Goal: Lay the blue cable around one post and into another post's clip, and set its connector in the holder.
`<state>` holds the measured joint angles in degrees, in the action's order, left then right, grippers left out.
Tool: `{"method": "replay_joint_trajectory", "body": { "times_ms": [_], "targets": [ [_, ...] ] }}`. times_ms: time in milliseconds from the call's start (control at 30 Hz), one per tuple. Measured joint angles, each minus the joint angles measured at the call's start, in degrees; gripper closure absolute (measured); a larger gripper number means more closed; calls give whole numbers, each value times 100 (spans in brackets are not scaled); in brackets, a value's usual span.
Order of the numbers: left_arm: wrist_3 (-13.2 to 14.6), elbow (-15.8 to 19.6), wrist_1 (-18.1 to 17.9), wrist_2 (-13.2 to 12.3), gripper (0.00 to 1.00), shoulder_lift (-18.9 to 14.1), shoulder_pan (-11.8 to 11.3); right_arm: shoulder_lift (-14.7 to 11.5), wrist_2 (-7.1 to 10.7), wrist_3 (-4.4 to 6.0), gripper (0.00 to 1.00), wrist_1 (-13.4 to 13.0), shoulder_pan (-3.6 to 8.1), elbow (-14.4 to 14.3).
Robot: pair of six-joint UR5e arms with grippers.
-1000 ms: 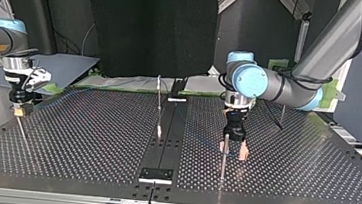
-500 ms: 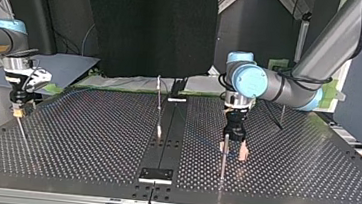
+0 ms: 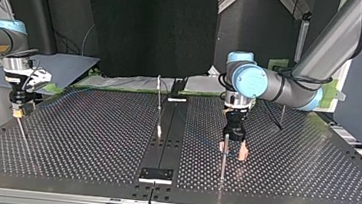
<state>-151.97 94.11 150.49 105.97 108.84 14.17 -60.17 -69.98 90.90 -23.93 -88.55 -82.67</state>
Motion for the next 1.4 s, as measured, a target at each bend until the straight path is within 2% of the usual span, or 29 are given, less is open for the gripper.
{"method": "replay_joint_trajectory", "body": {
  "times_ms": [300,667,933,1200,1400],
  "targets": [
    [81,-80,110,80,0,0,14,0,1,0,1,-9,0,0],
    [592,-174,653,616,0,-23,69,-1,1,0,1,3,0,1],
    [701,-173,979,986,0,-74,149,0,1,0,1,10,0,2],
    [759,-168,1076,1024,0,-331,218,0,1,0,1,10,0,1],
    [817,-163,1196,897,0,-403,305,-2,1,0,1,-4,0,2]
  ]
}}
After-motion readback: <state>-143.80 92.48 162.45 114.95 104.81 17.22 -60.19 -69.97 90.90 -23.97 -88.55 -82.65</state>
